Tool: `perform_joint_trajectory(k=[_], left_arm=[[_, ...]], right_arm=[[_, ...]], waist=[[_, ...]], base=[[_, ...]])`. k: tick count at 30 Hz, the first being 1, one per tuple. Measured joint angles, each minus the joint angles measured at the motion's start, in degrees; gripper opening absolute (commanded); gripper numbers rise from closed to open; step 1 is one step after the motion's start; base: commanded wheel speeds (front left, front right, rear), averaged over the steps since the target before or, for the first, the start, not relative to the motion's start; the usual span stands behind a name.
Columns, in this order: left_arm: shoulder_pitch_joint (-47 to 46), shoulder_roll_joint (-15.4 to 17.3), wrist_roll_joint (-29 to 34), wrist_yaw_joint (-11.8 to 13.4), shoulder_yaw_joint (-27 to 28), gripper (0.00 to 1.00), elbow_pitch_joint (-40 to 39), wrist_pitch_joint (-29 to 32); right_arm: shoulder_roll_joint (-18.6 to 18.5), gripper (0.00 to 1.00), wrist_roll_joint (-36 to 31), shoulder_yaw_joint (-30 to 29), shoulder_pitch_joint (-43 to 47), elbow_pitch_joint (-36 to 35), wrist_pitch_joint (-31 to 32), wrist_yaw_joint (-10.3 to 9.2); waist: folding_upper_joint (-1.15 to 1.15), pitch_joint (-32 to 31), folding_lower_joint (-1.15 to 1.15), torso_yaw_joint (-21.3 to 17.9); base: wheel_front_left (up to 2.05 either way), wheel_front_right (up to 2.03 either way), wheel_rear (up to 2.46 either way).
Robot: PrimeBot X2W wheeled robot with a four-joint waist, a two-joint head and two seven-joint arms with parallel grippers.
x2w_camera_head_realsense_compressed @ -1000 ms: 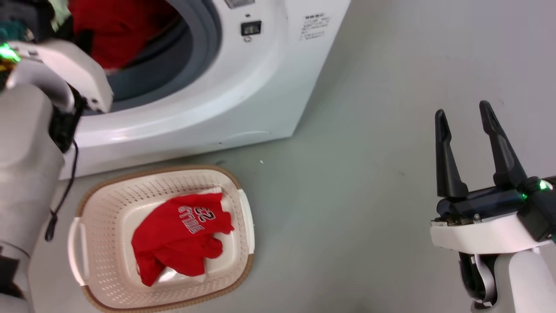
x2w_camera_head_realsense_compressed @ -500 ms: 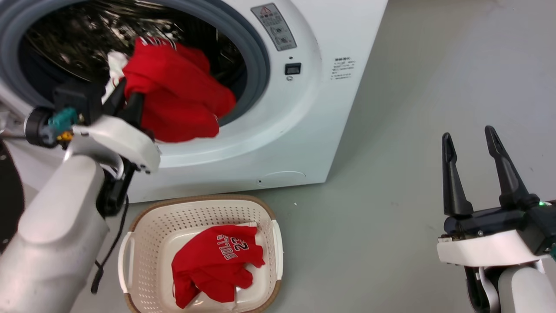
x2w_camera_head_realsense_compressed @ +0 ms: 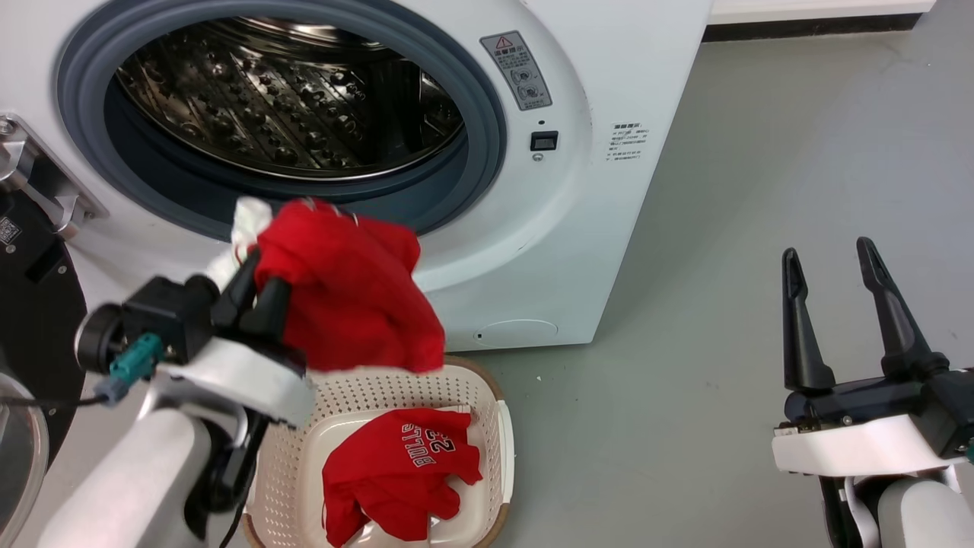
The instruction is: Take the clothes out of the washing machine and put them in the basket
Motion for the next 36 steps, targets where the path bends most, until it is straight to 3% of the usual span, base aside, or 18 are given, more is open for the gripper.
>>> perform_joint_trajectory(k=[5,8,14,27,36], left_arm=[[4.64,0.31,-1.92,0.52,-1.24,0.0,-0.12,2.09],[5.89,-0.35,-2.68,-0.42,-2.52,0.0,3.28,2.52],[4.91,-2.83,-2.68,-3.63,-5.2,0.0,16.22,2.38],[-6.78,-8.44,-2.16,-10.87,-6.83,0.0,46.22,-0.19],[-13.23,-10.33,-2.86,-12.6,-6.06,0.0,60.82,-1.26]], right_arm=[[0.0,1.0,-0.03,0.42,-0.03,-0.18,0.0,0.0],[0.0,1.0,-0.24,0.55,-0.25,-0.33,-0.01,0.0],[0.0,1.0,-0.79,0.69,-2.09,-1.32,-0.01,0.0],[-0.01,1.0,-0.2,0.84,-5.32,-3.78,0.0,0.0],[-0.03,1.0,0.03,1.0,-7.1,-5.81,0.0,0.0]], waist=[[0.0,1.09,0.0,-0.01],[0.0,2.16,0.0,-0.31],[0.0,5.78,0.01,-1.33],[0.0,17.78,0.02,-5.72],[0.0,25.12,0.02,-9.4]], base=[[0.0,0.0,0.0],[0.0,0.0,0.0],[0.0,0.0,0.0],[0.0,0.0,0.0],[0.0,0.0,0.0]])
